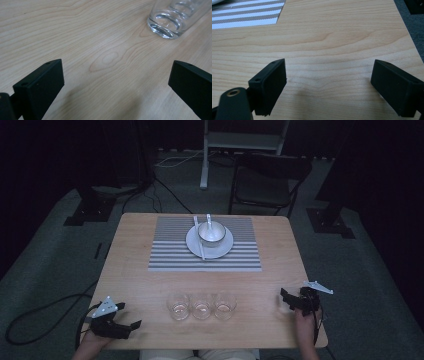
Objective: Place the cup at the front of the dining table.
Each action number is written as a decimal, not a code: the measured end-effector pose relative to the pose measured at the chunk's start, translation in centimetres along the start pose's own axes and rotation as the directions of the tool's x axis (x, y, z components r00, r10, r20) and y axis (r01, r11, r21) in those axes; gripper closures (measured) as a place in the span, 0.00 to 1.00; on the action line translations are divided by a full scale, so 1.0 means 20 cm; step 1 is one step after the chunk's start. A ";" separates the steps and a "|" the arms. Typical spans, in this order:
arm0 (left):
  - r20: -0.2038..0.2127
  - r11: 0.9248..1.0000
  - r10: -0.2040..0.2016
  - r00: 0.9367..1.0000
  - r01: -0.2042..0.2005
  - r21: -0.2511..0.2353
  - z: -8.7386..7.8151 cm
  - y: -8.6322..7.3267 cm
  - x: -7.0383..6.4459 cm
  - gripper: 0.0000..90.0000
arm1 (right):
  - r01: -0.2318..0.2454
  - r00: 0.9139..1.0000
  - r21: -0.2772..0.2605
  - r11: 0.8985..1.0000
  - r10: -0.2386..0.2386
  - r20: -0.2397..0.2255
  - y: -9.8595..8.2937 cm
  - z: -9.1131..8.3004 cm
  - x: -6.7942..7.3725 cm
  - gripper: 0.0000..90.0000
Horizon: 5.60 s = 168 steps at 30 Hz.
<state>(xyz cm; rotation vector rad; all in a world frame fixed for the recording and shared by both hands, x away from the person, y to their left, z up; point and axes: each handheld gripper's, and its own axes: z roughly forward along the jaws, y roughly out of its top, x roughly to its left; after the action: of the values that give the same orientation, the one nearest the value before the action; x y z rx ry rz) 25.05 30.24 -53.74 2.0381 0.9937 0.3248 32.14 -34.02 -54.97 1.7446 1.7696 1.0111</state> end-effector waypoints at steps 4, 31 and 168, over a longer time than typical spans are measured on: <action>0.020 1.000 0.020 1.000 -0.020 0.005 0.03 0.03 -0.03 0.01 | -0.006 1.000 0.005 1.000 0.006 -0.002 0.00 0.00 0.00 0.14; 0.135 0.994 0.111 0.985 -0.113 0.006 0.23 0.25 -0.20 0.01 | -0.009 1.000 0.009 1.000 0.009 -0.016 0.00 0.00 -0.01 0.14; -0.316 0.987 -0.132 0.939 0.095 -0.131 0.80 1.06 0.13 0.23 | -0.003 1.000 0.018 1.000 0.003 -0.031 -0.01 0.00 0.00 0.14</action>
<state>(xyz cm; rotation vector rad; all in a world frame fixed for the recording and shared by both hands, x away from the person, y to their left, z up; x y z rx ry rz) 46.61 15.71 -47.69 1.8494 1.2567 0.6563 32.03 -34.03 -55.04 1.7524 1.8009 1.0314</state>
